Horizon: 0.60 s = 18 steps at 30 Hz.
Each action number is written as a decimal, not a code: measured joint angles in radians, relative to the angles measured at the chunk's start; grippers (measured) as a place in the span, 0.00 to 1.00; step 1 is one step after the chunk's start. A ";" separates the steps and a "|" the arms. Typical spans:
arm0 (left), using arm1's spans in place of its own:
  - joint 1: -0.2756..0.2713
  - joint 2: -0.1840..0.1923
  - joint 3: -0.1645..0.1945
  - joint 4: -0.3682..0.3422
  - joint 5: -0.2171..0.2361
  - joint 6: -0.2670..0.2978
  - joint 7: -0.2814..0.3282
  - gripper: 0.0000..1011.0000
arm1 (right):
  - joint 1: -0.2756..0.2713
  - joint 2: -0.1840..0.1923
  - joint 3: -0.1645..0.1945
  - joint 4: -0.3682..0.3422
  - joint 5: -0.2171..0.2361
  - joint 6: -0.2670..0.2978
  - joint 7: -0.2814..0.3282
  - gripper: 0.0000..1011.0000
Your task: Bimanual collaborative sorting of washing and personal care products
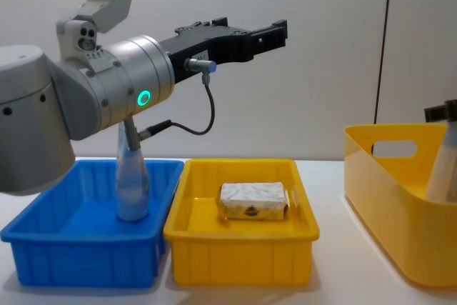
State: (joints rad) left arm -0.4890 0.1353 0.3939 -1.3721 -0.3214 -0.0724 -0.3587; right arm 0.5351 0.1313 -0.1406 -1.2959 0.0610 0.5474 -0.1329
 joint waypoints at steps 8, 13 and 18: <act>0.000 0.000 0.000 0.000 0.000 0.000 0.000 0.99 | 0.010 -0.007 0.007 0.011 -0.008 -0.021 -0.015 0.99; 0.000 0.000 0.000 0.000 0.000 0.000 0.000 0.99 | 0.013 -0.009 0.010 0.015 -0.010 -0.029 -0.021 0.99; 0.000 0.000 0.000 0.000 0.000 0.000 0.000 0.99 | 0.015 -0.011 0.011 0.018 -0.012 -0.033 -0.024 0.99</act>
State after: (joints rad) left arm -0.4890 0.1353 0.3938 -1.3721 -0.3214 -0.0724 -0.3587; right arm 0.5504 0.1206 -0.1295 -1.2781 0.0488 0.5139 -0.1570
